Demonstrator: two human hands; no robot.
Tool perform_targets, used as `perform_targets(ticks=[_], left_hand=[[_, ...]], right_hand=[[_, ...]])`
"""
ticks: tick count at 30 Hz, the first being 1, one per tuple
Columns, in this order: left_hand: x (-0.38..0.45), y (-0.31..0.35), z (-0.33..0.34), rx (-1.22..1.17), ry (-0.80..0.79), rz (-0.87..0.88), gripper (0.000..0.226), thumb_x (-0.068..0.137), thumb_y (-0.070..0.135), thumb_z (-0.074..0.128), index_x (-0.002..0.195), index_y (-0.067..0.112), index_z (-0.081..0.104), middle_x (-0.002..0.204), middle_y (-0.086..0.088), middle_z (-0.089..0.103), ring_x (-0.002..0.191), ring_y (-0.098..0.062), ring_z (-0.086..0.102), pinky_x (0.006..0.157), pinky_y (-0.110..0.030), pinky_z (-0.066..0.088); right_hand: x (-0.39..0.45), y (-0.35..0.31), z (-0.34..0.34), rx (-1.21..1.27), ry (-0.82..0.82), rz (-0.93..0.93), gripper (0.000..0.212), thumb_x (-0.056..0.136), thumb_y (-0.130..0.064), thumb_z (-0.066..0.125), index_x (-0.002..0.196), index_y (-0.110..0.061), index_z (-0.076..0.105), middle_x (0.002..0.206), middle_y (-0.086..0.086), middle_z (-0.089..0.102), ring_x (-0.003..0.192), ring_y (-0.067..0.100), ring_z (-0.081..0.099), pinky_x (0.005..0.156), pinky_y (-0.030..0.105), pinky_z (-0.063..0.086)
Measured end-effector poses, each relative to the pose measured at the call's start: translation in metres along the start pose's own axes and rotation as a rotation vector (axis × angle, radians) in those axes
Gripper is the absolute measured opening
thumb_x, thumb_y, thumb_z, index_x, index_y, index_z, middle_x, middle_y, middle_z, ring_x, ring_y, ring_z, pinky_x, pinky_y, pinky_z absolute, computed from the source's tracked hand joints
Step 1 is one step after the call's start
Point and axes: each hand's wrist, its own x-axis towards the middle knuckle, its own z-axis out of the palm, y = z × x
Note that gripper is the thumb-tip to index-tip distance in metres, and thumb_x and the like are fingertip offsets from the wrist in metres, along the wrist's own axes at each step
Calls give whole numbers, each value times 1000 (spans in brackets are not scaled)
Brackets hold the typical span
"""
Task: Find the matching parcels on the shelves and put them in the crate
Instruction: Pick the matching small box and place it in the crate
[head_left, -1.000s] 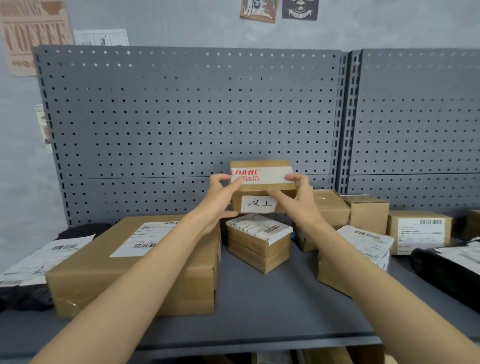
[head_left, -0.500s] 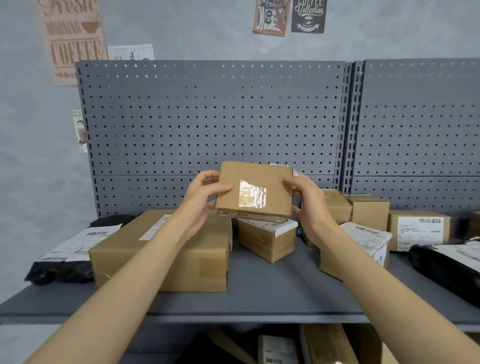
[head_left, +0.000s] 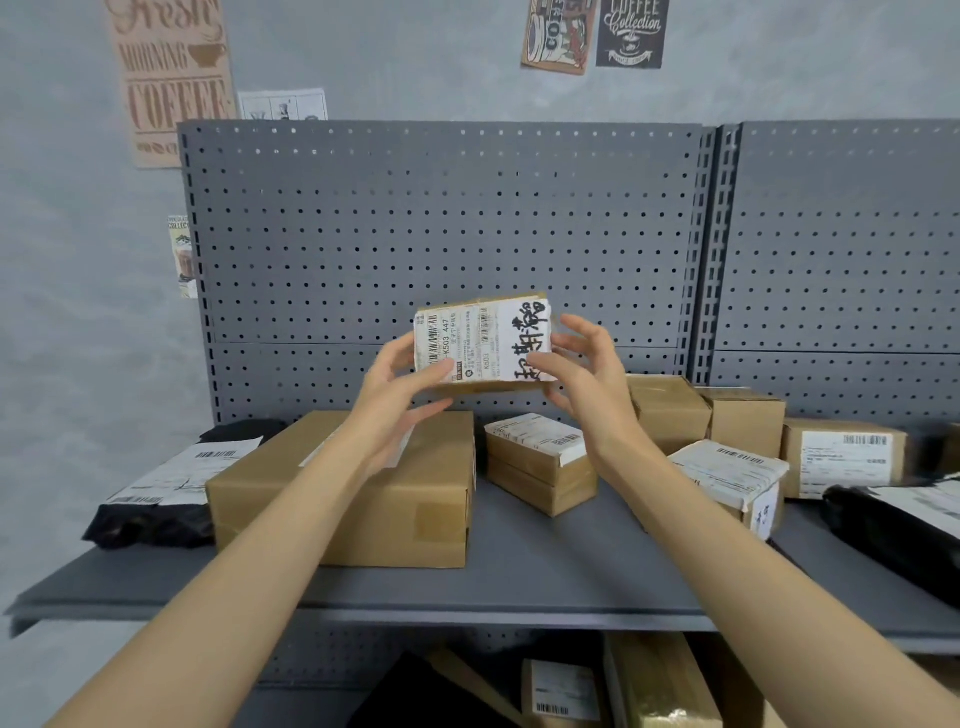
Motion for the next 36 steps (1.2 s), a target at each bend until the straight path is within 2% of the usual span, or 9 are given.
perform_targets(ticks=[5, 9, 13, 15, 18, 21, 25, 32, 36], left_hand=[[2, -1, -11, 114, 33, 40, 37, 87, 10, 61, 122, 17, 50, 126, -4, 59, 103, -17, 65, 86, -40, 55], [6, 3, -20, 190, 50, 82, 35, 90, 7, 55, 125, 14, 53, 123, -3, 61, 105, -16, 64, 86, -31, 54], [13, 14, -24, 259, 53, 135, 30, 93, 11, 52, 122, 16, 58, 120, -2, 64, 110, -14, 59, 90, -25, 48], [13, 15, -23, 283, 32, 149, 30, 93, 10, 51, 121, 15, 59, 119, -3, 65, 111, -15, 59, 95, -27, 47], [12, 12, -19, 290, -11, 146, 28, 93, 8, 51, 119, 15, 59, 119, -4, 64, 112, -18, 59, 97, -30, 46], [10, 9, -8, 269, -66, 137, 29, 93, 6, 51, 119, 14, 59, 119, -4, 64, 112, -17, 59, 97, -31, 47], [10, 10, 21, 259, -169, 123, 28, 92, 7, 53, 119, 13, 59, 118, -2, 65, 112, -14, 60, 96, -30, 48], [-2, 4, 130, 208, -380, 167, 23, 95, 8, 46, 111, 12, 62, 112, -3, 66, 100, -11, 63, 85, -24, 54], [-14, -5, 199, 257, -371, 254, 34, 94, -2, 36, 108, 15, 61, 115, -3, 61, 109, -12, 54, 90, -26, 46]], right_hand=[[0, 5, 0, -12, 23, 54, 50, 81, 2, 62, 120, -27, 48, 99, -12, 54, 97, 6, 58, 90, 29, 49], [0, 9, 4, -12, -47, 141, 78, 78, 9, 59, 141, -31, 35, 91, -4, 51, 83, 11, 59, 84, 38, 54], [-4, 24, 11, -154, -154, 78, 95, 71, 8, 69, 144, -32, 23, 110, 4, 44, 85, 5, 57, 60, 11, 53], [-6, 32, 14, -348, -159, -3, 99, 65, -1, 78, 142, -29, 22, 119, -1, 31, 96, -7, 50, 65, -1, 43], [-8, 37, 9, -560, -79, -140, 94, 60, -11, 84, 135, -21, 28, 118, -8, 26, 109, -1, 42, 93, 21, 46], [-12, 32, -5, -784, -3, -236, 87, 61, -32, 82, 132, -20, 34, 120, -9, 40, 107, 9, 48, 92, 40, 47], [-25, 23, -36, -1281, 166, -373, 92, 60, -55, 69, 136, -14, 38, 123, 5, 49, 113, 29, 45, 95, 44, 34], [-55, -17, -121, -1322, 433, -367, 87, 58, -48, 75, 127, -5, 44, 116, 9, 50, 109, 28, 48, 94, 40, 36], [-88, -54, -183, -1395, 529, -325, 87, 58, -47, 76, 128, -7, 42, 118, 7, 49, 112, 26, 47, 97, 40, 33]])
